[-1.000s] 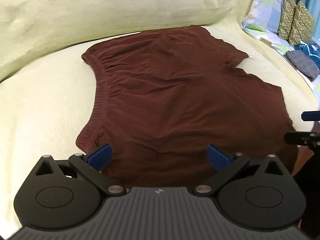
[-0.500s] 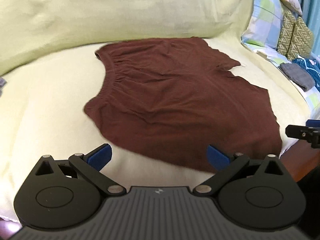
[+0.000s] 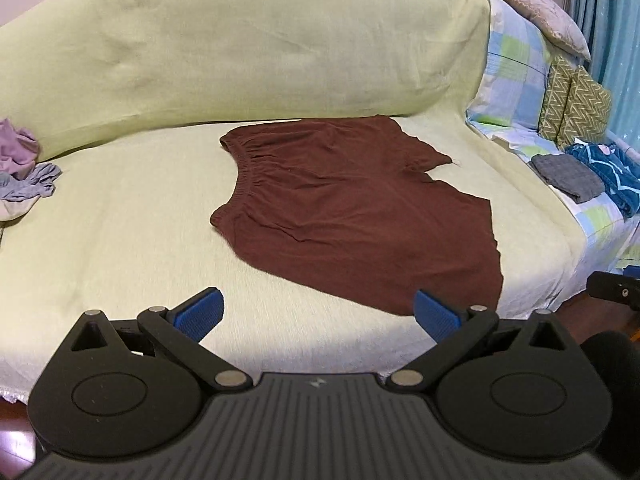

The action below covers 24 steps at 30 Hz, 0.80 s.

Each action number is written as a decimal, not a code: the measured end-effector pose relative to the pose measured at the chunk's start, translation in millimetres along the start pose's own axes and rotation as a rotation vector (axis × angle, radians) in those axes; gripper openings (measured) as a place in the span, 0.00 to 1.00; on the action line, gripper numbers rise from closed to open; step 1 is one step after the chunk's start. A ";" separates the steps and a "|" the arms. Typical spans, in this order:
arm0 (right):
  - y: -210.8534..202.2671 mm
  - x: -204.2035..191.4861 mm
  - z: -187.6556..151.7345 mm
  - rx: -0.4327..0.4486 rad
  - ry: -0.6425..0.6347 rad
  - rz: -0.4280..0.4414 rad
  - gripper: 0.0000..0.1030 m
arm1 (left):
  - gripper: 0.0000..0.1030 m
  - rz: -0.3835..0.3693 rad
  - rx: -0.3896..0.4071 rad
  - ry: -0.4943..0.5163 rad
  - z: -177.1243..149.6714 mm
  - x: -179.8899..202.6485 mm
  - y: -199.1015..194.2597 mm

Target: Fold clothes

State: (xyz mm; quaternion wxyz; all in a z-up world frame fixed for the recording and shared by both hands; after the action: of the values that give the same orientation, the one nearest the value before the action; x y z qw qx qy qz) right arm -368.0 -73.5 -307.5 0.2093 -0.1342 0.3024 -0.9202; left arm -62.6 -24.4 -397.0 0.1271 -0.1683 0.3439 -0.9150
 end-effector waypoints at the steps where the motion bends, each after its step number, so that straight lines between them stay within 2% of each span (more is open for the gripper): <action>1: -3.6 -0.6 -0.5 0.006 -0.002 0.004 0.98 | 0.99 0.003 0.002 0.001 -0.9 1.0 -1.7; 10: -26.5 -6.2 -3.3 0.042 -0.012 0.031 0.99 | 0.99 0.006 0.012 0.005 -1.5 10.1 -12.5; 24: -37.5 -0.2 -4.3 0.046 -0.053 -0.002 0.99 | 0.99 0.015 0.027 0.004 1.7 14.6 -15.6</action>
State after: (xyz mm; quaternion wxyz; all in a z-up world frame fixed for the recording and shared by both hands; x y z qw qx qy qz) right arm -380.8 -43.9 -287.9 0.2196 -0.1540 0.2753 -0.9232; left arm -77.0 -19.1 -382.1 0.1354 -0.1620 0.3329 -0.9190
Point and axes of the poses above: each gripper's, at about its wrist camera, not at the fingertips, and y roughly the way its jaws point, x to its right, z to its top, the point moved 10 cm from there along y, roughly the way its jaws point, and after that the axes turned 13 degrees about -y, right-handed, at the moved point
